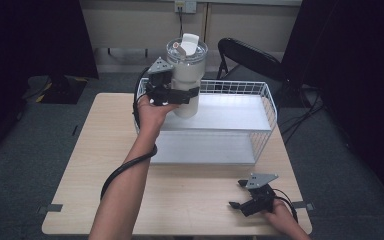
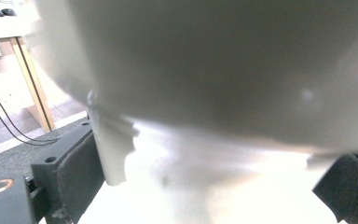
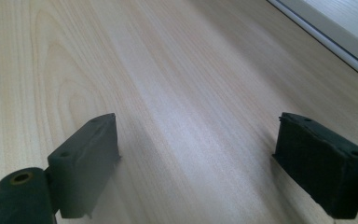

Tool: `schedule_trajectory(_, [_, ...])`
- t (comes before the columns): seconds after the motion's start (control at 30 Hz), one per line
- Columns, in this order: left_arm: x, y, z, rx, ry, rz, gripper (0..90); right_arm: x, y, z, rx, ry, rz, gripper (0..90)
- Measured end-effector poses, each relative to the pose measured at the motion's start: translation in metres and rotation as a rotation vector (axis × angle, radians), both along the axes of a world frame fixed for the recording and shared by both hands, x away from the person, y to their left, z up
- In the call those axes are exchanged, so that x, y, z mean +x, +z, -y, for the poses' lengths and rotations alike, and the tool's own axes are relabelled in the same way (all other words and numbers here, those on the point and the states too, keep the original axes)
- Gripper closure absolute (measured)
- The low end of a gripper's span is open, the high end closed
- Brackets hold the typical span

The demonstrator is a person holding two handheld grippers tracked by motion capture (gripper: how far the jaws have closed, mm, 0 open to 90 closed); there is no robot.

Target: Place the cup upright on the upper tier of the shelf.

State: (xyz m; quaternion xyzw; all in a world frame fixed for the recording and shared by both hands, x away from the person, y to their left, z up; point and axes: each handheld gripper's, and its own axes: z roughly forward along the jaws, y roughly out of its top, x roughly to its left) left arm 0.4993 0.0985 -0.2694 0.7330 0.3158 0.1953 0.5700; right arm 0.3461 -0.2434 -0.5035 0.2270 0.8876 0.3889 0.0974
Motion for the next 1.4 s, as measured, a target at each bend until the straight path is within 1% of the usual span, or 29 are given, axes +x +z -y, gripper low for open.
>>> schedule_trajectory(0.2, [-0.002,0.001,0.000,0.012,0.009,-0.017,6.8,0.000,0.000,0.000,0.001,0.000,0.000,12.9])
schedule_trajectory(0.33, [-0.005,0.000,-0.001,0.012,0.023,-0.021,7.2,0.000,0.000,0.000,0.000,0.000,0.000,12.8])
schedule_trajectory(0.47, [-0.006,-0.002,-0.002,0.015,0.024,-0.019,7.3,0.000,0.000,0.000,0.000,0.000,0.000,12.9])
schedule_trajectory(0.57, [-0.007,-0.004,-0.003,0.057,0.021,-0.029,7.9,0.000,0.000,0.000,0.000,0.000,0.000,12.9])
schedule_trajectory(0.63, [-0.010,-0.005,-0.004,0.077,0.019,-0.039,9.2,0.000,0.000,0.000,0.000,0.000,-0.001,12.9])
schedule_trajectory(0.83, [-0.015,-0.007,-0.012,0.076,0.014,-0.051,10.4,0.000,0.000,0.000,0.001,0.000,0.000,12.8])
schedule_trajectory(0.87, [-0.016,-0.007,-0.013,0.069,0.013,-0.050,10.8,0.000,0.000,0.000,0.001,-0.001,0.000,12.8])
schedule_trajectory(1.0, [-0.021,-0.008,-0.019,0.084,0.019,-0.056,12.6,0.000,0.000,0.000,0.001,-0.001,0.000,12.9])
schedule_trajectory(1.1, [-0.024,-0.010,-0.022,0.097,0.029,-0.071,14.4,0.000,0.000,0.000,0.001,-0.001,0.000,12.9])
schedule_trajectory(1.17, [-0.026,-0.010,-0.024,0.106,0.038,-0.070,15.6,0.000,0.000,0.000,0.001,-0.001,0.000,12.9])
schedule_trajectory(1.23, [-0.028,-0.011,-0.026,0.104,0.037,-0.067,15.6,0.000,0.000,0.000,0.001,0.000,0.000,12.9])
schedule_trajectory(1.3, [-0.030,-0.011,-0.028,0.100,0.041,-0.074,15.6,0.000,0.000,0.000,0.001,-0.001,-0.001,12.9])
schedule_trajectory(1.4, [-0.034,-0.012,-0.031,0.100,0.030,-0.068,15.6,0.000,0.000,0.000,0.001,0.000,0.000,12.9])
